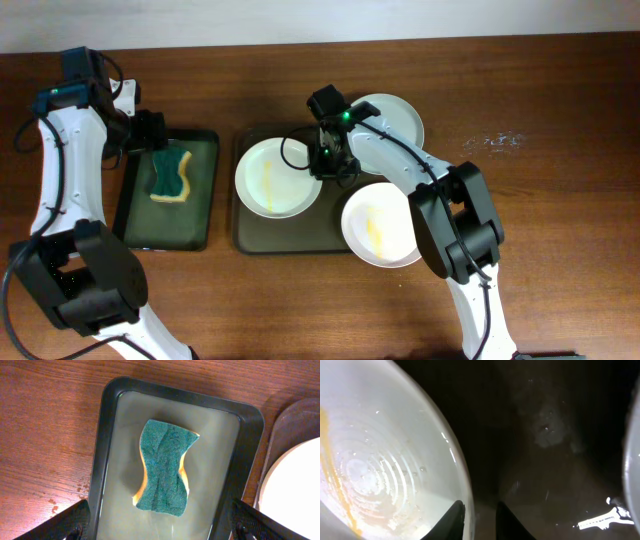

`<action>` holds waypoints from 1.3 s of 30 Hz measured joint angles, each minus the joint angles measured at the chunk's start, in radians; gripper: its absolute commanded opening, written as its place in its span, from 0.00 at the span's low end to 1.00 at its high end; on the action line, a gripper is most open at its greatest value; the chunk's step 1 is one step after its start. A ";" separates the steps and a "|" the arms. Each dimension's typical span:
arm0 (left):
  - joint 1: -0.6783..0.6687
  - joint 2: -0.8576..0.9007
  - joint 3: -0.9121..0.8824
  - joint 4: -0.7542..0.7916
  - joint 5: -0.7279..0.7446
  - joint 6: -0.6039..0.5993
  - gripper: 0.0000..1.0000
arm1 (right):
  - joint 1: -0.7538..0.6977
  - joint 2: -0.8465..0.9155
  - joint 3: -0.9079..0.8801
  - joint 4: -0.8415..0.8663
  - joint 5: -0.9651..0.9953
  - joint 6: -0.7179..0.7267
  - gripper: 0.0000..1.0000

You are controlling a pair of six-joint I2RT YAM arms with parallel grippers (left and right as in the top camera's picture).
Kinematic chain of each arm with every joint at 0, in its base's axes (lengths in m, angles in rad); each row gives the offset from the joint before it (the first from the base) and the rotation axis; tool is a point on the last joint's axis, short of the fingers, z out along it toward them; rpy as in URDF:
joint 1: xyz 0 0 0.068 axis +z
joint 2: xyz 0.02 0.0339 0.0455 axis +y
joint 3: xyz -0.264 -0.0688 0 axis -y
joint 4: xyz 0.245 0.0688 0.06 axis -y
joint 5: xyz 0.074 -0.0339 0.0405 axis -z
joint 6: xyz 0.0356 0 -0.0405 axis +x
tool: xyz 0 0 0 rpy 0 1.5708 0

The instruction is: Clean dirty plates on tray and stack at the side

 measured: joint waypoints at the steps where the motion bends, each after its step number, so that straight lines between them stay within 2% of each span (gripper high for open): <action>1: 0.000 0.000 0.000 -0.004 0.000 0.000 0.79 | 0.000 0.000 -0.002 -0.001 0.000 0.004 0.04; 2: 0.000 0.000 0.000 -0.004 0.000 0.000 0.73 | 0.000 0.000 -0.005 0.004 0.000 0.006 0.04; 4: 0.000 0.000 0.000 -0.006 0.000 0.011 0.68 | 0.000 -0.001 -0.020 0.021 -0.002 0.012 0.04; 11: 0.000 0.010 -0.002 -0.005 0.003 0.087 0.68 | 0.000 -0.005 -0.039 0.057 -0.006 0.015 0.04; 17: 0.000 0.169 -0.004 -0.004 0.005 0.132 0.62 | 0.000 -0.006 -0.041 0.058 -0.006 0.015 0.04; 19: 0.000 0.229 -0.005 -0.004 0.025 0.139 0.52 | 0.000 -0.007 -0.041 0.058 -0.006 0.016 0.04; 25: -0.002 0.262 -0.010 -0.021 0.053 0.125 0.38 | 0.000 -0.007 -0.042 0.056 -0.006 0.015 0.04; 28: -0.002 0.262 -0.010 -0.021 0.056 0.118 0.37 | 0.000 -0.007 -0.042 0.056 -0.006 0.015 0.04; 30: -0.002 0.264 -0.010 -0.013 0.056 0.115 0.29 | 0.000 -0.007 -0.042 0.056 -0.006 0.015 0.04; 32: -0.002 0.278 -0.010 -0.003 0.056 0.106 0.10 | 0.000 -0.007 -0.042 0.056 -0.006 0.016 0.04; 34: -0.002 0.294 -0.010 0.002 0.061 0.100 0.02 | 0.000 -0.007 -0.042 0.056 -0.006 0.016 0.05; 36: -0.002 0.296 -0.010 0.008 0.064 0.094 0.00 | 0.000 -0.007 -0.042 0.056 -0.006 0.016 0.05; 37: -0.002 0.296 -0.010 0.009 0.064 0.088 0.00 | 0.000 -0.007 -0.042 0.056 -0.006 0.016 0.11; 39: -0.002 0.296 -0.008 0.006 0.067 0.076 0.00 | 0.000 -0.007 -0.042 0.055 -0.003 0.013 0.15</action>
